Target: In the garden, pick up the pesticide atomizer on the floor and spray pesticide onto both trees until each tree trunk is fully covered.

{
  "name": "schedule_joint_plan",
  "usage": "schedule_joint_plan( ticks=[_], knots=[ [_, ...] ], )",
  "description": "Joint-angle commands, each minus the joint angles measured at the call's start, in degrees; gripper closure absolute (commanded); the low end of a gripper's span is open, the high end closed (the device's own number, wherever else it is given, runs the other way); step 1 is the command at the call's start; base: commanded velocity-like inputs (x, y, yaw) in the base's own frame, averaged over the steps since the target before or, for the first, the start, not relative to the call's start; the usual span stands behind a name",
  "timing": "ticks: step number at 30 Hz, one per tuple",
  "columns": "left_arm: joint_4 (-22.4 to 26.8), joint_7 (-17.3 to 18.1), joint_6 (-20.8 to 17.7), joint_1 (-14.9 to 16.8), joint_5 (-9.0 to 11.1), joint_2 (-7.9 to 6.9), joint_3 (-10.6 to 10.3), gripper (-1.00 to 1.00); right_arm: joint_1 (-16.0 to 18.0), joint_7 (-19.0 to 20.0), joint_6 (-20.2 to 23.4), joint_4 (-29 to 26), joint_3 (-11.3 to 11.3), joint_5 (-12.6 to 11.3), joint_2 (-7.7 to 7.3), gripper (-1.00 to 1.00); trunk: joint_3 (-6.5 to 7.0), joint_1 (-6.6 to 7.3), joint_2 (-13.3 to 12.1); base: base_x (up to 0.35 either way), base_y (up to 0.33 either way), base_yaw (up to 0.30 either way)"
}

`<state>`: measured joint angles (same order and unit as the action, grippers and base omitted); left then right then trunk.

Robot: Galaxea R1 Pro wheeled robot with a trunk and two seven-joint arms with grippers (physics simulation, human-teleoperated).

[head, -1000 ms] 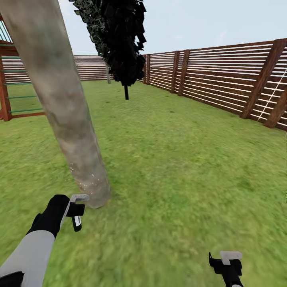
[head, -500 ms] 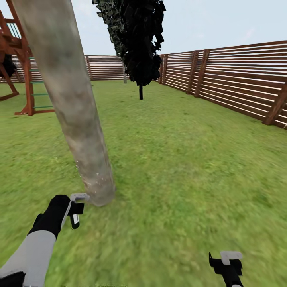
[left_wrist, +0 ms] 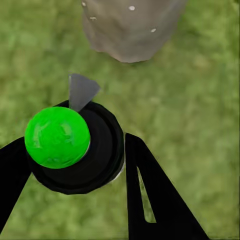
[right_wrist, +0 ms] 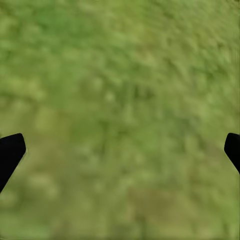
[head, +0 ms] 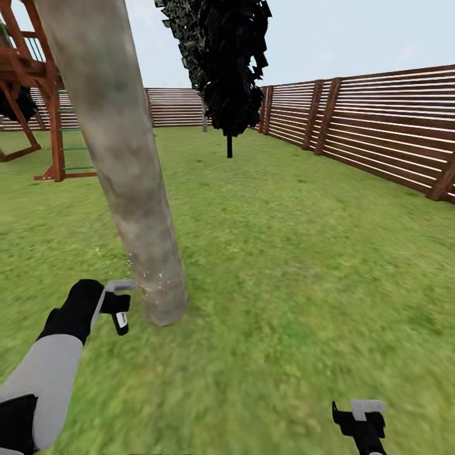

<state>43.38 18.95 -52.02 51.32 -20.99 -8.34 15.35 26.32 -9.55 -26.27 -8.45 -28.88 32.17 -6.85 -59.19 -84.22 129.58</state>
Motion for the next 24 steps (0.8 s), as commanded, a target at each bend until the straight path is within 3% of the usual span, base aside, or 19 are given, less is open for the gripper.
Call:
schedule_joint_plan(
  ticks=[1,3,4,6,11,24],
  knots=[
    [0.25,1.05,-0.16,0.14,-1.09,0.28,-0.56,1.0,0.05,-0.29,-0.2,0.12,-0.3,0.61,0.0,-1.0,-0.05,0.01,0.02,0.0,0.0,0.241],
    [0.69,1.42,-1.28,0.34,-1.01,0.83,-3.55,1.0,0.05,-0.27,-0.19,0.13,-0.3,0.61,0.0,-1.0,-0.05,0.01,0.02,0.0,0.0,0.264],
    [0.97,1.55,-3.88,1.04,-0.95,1.38,-5.38,1.0,0.05,-0.24,-0.18,0.12,-0.3,0.61,0.0,-1.0,-0.05,0.01,0.02,0.0,0.0,0.275],
    [1.07,1.63,-5.25,2.45,-0.9,1.2,-6.25,1.0,0.05,-0.21,-0.18,0.13,-0.3,0.61,0.0,-1.0,-0.05,0.01,0.02,0.0,0.0,0.275],
    [5.83,1.62,-5.85,3.24,-0.96,1.33,-6.47,1.0,0.05,-0.2,-0.18,0.14,-0.3,0.61,0.0,-1.0,-0.05,0.01,0.02,0.101,-0.074,0.077],
    [6.51,1.62,-5.88,3.26,-1.15,1.14,-6.49,1.0,0.05,-0.12,-0.18,0.18,-0.29,0.7,0.08,-1.0,-0.05,0.01,0.02,-0.054,-0.264,0.0]
  ],
)
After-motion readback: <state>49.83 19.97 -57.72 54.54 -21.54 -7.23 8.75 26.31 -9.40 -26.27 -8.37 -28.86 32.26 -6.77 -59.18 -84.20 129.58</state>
